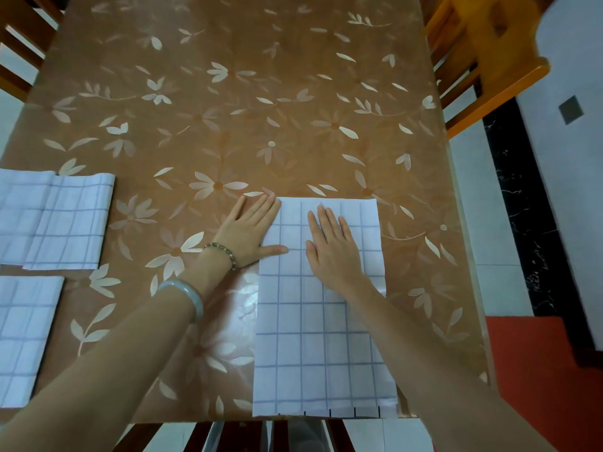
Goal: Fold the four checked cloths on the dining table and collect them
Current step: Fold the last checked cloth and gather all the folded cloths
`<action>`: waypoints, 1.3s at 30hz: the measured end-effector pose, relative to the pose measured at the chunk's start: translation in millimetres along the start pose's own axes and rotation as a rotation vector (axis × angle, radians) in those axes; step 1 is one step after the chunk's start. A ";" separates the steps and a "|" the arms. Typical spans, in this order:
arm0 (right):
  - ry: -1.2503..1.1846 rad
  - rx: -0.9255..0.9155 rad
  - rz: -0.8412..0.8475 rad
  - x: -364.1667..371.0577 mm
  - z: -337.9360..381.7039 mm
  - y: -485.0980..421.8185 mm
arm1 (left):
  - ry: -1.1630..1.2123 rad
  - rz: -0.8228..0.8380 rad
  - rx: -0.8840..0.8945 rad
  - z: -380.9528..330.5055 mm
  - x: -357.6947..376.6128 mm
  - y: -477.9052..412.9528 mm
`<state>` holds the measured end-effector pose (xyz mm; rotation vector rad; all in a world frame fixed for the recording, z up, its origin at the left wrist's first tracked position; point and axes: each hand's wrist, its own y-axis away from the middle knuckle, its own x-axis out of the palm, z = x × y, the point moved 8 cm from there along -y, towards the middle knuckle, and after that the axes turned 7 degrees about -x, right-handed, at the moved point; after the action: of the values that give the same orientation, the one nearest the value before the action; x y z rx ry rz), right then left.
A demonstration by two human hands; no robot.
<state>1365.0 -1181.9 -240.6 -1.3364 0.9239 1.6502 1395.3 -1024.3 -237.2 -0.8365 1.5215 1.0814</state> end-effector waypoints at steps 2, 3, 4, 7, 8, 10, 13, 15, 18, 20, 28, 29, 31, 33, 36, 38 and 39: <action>0.008 0.044 -0.007 -0.7 -13.5 3.2 | -0.011 0.046 0.042 7.0 -0.2 -0.4; 0.014 0.074 -0.010 -1.4 -23.5 6.4 | -0.010 0.077 0.061 9.8 0.2 -0.9; 0.025 0.102 -0.008 -1.7 -35.0 11.3 | -0.006 0.109 0.075 11.9 1.0 -1.7; 0.078 0.185 -0.001 -7.3 -70.3 31.0 | -0.021 0.167 0.092 12.3 2.3 -2.9; 0.098 0.219 -0.005 -11.7 -78.0 35.7 | -0.025 0.185 0.095 11.0 2.1 -3.1; 0.141 0.277 -0.051 -24.1 -73.1 37.1 | -0.025 0.221 0.087 9.2 1.0 -2.9; 0.056 0.184 -0.180 -33.7 -9.0 23.7 | -0.018 0.242 0.070 8.8 -0.8 -3.2; -0.022 0.048 -0.128 -19.7 46.5 19.2 | -0.032 0.257 0.067 7.7 -0.6 -3.7; -0.005 -0.030 -0.024 5.2 75.2 27.4 | -0.066 0.301 0.063 5.2 -1.2 -1.6; 0.040 -0.013 0.002 11.2 58.3 38.3 | -0.069 0.324 0.056 4.0 -3.6 -0.5; 0.102 0.192 0.046 0.8 -41.4 120.0 | -0.097 0.236 0.064 0.8 -15.9 3.8; 0.107 0.200 0.056 0.1 -42.6 122.0 | -0.100 0.183 0.072 -1.4 -22.6 7.2; 0.114 0.207 0.072 -2.1 -40.3 122.3 | -0.063 0.084 0.107 -13.2 -36.1 22.2; 0.130 0.203 0.081 -2.8 -38.0 121.5 | 0.103 0.006 0.173 -44.5 -44.1 47.2; 0.124 0.207 0.075 -3.4 -37.9 122.3 | 0.293 -0.089 0.202 -114.3 -29.0 93.6; 0.116 0.218 0.081 -3.9 -36.7 122.3 | 0.290 0.029 0.137 -143.9 5.6 112.8; 0.116 0.220 0.084 -4.5 -35.9 122.2 | 0.254 0.062 0.084 -147.6 21.4 118.4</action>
<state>1268.6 -1265.0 -235.9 -1.2666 1.2075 1.4957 1231.5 -1120.7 -225.9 -0.8988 1.8033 0.9758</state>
